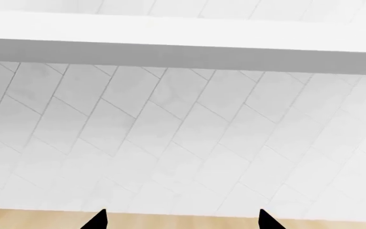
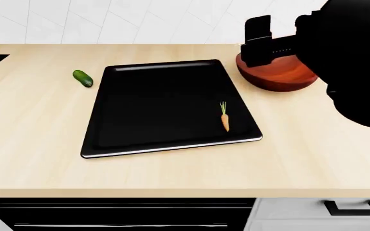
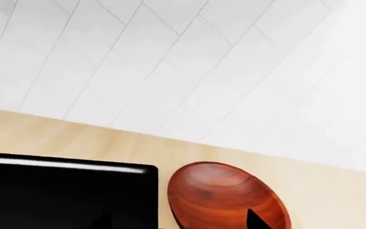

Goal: Place the two vegetables and bowl onto the tray for setting up a vegetable dip station.

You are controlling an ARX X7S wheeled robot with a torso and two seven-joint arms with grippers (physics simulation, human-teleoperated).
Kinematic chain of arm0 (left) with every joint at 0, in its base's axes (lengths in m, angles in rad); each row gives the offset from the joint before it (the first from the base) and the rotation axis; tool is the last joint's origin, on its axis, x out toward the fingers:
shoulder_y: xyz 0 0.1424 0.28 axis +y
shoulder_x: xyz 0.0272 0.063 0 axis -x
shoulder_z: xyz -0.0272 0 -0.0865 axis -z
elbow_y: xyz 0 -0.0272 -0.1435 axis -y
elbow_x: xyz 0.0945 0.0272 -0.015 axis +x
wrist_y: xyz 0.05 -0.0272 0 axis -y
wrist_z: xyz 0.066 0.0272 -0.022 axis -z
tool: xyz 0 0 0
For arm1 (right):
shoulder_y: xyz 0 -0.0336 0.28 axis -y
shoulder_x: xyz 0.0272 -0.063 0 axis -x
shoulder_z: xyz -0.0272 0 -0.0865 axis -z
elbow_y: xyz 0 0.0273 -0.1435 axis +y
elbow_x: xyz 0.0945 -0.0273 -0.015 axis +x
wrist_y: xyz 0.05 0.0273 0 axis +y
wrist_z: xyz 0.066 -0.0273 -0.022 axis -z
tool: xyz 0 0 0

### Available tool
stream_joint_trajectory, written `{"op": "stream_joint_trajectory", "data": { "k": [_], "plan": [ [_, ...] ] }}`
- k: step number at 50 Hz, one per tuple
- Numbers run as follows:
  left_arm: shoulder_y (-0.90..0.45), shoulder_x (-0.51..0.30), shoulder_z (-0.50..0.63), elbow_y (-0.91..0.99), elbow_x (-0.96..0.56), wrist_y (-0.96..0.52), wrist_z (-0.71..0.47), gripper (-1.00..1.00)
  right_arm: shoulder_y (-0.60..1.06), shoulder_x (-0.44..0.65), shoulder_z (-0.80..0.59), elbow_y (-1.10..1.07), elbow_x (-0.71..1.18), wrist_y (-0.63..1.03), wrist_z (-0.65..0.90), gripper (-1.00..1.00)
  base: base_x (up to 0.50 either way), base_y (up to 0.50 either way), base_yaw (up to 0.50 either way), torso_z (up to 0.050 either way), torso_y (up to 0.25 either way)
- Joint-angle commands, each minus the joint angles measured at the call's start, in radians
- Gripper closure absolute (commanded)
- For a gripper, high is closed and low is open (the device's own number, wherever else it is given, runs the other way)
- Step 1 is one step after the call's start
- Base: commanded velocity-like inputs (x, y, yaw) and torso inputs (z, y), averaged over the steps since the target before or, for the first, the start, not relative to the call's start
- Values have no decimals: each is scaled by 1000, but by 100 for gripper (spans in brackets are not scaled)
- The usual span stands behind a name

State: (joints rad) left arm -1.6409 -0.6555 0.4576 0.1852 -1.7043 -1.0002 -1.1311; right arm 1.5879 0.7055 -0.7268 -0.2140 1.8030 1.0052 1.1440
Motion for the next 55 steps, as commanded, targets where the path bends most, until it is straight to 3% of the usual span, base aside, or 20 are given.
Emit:
{"op": "stream_joint_trajectory", "data": {
  "k": [1, 20, 43, 55],
  "plan": [
    [12, -2, 9, -5, 41, 11, 18, -100, -20, 88, 41, -93, 14, -39, 100, -100, 0, 0, 0, 0, 0],
    [9, -9, 13, -18, 69, 22, 32, -100, -43, 95, 37, -106, -29, -55, 81, -100, 0, -188, 0, 0, 0],
    [5, -13, 15, -32, 77, 29, 38, -100, -47, 107, 40, -122, -55, -67, 69, -100, 483, 0, 0, 0, 0],
    [7, -16, 19, -35, 77, 29, 37, -100, -49, 108, 33, -120, -42, -64, 80, -100, 0, 0, 0, 0, 1]
  ]
}}
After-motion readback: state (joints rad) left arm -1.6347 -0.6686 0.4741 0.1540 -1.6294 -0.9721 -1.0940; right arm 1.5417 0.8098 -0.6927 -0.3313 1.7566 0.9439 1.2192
